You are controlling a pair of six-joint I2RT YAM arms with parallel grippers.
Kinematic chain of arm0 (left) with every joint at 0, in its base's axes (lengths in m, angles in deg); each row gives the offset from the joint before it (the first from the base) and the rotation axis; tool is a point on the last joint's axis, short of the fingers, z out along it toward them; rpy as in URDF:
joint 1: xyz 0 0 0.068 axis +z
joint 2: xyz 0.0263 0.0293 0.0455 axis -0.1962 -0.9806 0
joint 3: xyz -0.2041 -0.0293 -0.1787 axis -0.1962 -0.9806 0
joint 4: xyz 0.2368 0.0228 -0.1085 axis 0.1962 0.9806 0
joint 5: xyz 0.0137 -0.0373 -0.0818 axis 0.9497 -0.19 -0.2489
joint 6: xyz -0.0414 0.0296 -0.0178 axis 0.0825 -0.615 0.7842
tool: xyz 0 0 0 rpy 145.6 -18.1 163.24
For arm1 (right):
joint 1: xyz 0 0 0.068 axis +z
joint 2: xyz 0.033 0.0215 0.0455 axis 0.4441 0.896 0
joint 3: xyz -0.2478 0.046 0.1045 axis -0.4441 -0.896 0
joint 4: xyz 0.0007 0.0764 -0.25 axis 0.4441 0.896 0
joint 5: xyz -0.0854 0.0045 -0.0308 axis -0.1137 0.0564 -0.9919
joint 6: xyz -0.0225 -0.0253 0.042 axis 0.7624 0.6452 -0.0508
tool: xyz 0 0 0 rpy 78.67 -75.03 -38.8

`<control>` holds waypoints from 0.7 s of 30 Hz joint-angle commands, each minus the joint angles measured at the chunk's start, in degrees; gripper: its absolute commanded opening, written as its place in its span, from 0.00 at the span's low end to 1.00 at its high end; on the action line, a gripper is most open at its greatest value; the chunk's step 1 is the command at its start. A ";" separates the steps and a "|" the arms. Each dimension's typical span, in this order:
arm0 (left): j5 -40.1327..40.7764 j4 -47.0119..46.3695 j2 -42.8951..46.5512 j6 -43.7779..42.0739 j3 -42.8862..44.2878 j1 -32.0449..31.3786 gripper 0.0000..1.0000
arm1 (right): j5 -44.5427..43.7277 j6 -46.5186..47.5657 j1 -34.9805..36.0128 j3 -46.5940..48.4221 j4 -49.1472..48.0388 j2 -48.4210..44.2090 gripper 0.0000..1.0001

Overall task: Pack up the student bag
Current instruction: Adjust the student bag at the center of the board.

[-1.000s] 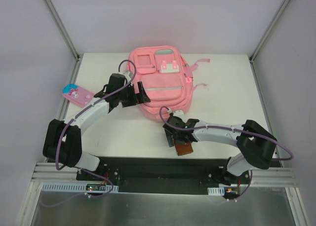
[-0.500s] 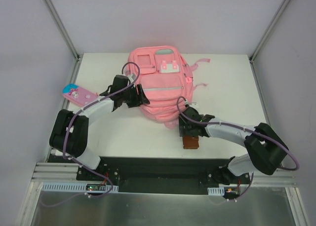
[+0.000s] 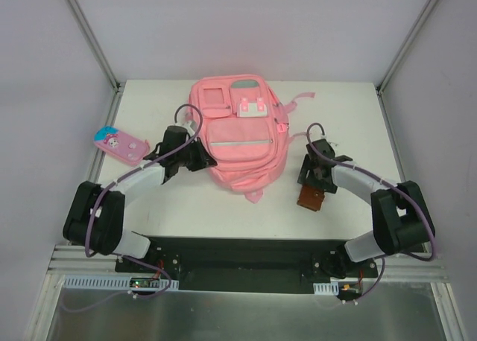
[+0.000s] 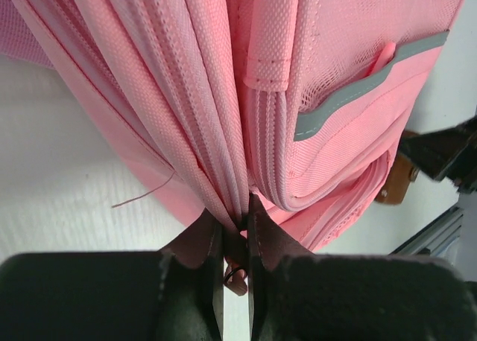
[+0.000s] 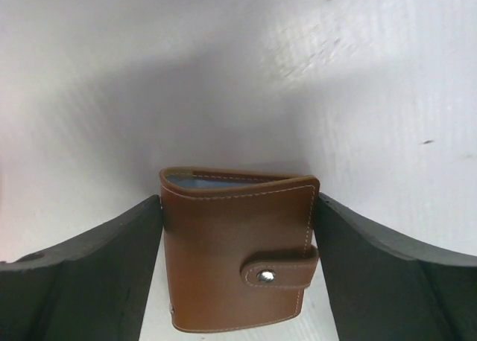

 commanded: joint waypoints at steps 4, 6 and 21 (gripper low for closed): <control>2.61 9.33 15.69 -1.12 -7.86 0.08 0.00 | 2.89 5.36 -4.60 7.88 2.75 0.22 0.99; 1.82 9.86 17.99 -1.29 -8.21 0.08 0.00 | 5.35 6.59 -4.60 9.46 3.19 -0.84 0.97; 7.00 22.17 28.45 -5.17 0.22 0.08 0.85 | 28.55 0.97 -4.51 7.88 -11.12 -9.99 0.93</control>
